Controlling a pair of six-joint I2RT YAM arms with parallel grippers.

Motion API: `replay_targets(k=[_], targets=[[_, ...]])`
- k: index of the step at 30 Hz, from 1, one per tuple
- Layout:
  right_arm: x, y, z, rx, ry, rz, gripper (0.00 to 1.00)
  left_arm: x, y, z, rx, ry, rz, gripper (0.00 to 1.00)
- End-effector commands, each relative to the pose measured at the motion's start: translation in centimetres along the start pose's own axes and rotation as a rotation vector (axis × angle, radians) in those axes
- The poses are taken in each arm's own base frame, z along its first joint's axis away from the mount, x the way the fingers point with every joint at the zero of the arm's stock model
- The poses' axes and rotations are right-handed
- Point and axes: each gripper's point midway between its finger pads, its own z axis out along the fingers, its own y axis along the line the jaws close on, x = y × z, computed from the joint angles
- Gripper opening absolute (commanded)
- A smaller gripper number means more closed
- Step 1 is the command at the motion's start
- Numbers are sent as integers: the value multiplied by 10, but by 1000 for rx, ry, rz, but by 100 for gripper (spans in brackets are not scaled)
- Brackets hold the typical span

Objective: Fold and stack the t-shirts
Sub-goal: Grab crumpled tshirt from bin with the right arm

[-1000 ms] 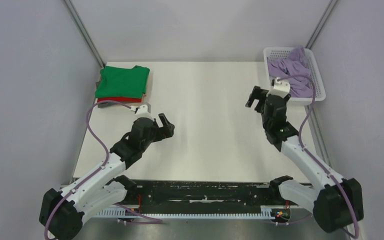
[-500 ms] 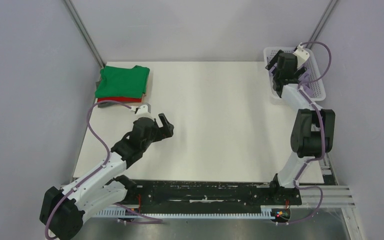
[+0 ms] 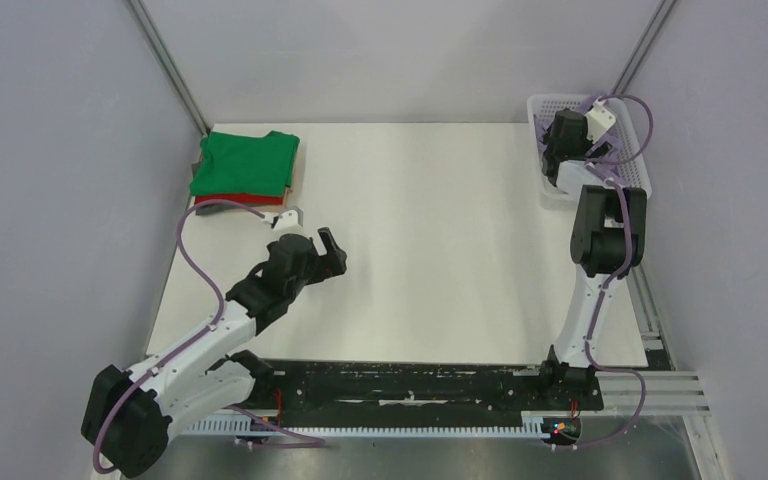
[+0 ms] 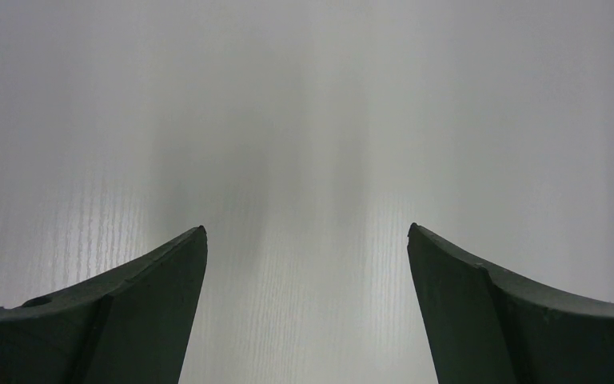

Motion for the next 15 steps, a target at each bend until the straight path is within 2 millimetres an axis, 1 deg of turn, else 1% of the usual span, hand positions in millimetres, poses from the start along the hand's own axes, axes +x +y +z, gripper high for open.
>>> replay_targets(k=[1,4,10,15], targets=[[-47,20,8,-34,-157,4,98,-9,0,3,-16,-33,26,100],[-45,25,12,-51,-177,-113,98,-9,-1,5,-21,-28,30,100],[-41,30,12,-69,-193,-267,98,-13,1,5,-43,-31,36,100],[-31,37,22,-119,-212,-477,98,-15,3,4,-48,-45,36,100]])
